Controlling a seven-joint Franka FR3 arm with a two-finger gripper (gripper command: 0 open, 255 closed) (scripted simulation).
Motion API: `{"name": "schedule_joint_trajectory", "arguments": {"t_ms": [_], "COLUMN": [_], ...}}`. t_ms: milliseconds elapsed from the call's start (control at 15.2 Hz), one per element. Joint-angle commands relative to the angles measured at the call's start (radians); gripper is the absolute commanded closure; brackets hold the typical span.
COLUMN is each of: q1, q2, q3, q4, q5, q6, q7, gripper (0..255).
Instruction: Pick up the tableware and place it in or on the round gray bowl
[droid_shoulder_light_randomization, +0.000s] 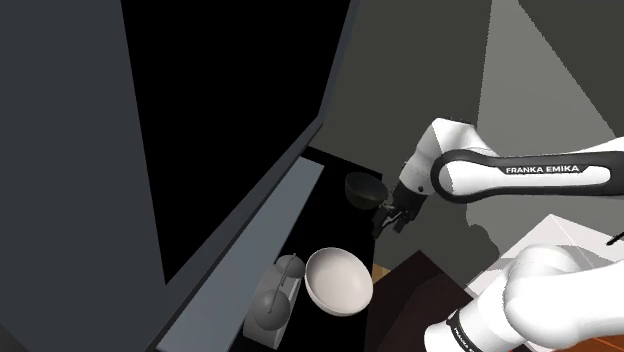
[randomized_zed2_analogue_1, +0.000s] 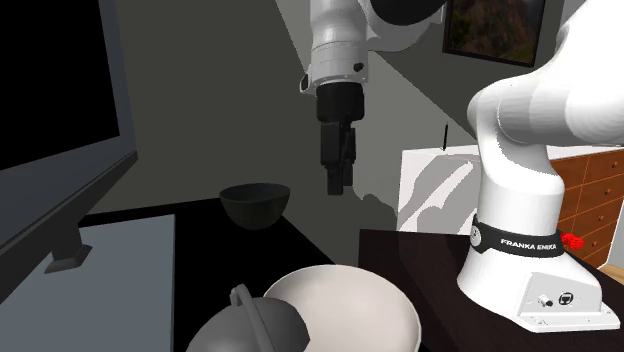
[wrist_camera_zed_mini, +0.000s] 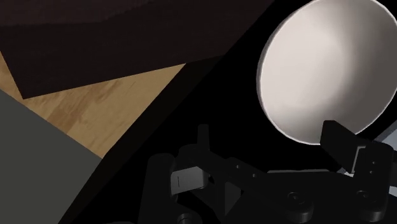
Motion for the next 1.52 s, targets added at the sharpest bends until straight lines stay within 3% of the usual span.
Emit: {"name": "schedule_joint_trajectory", "arguments": {"t_ms": [0,264,792,1320,1386,1452], "q1": [0.028,0.098,0.143,0.143,0.143,0.143], "q2": [0.056,0.178,0.319,0.319,0.319,0.319], "q3": [0.011,0.028,0.026,0.026,0.026,0.026], "q4": [-0.035,-0.089,-0.115,-0.115,-0.115,-0.115], "q5": [0.037,0.127,0.189,0.189,0.189,0.189], "q6": [0.086,0.251,0.418,0.418,0.418,0.418], "q7": [0.007,0.006,-0.029,-0.029,-0.029,-0.029], "gripper": [0,0,0,0,255,255]}}
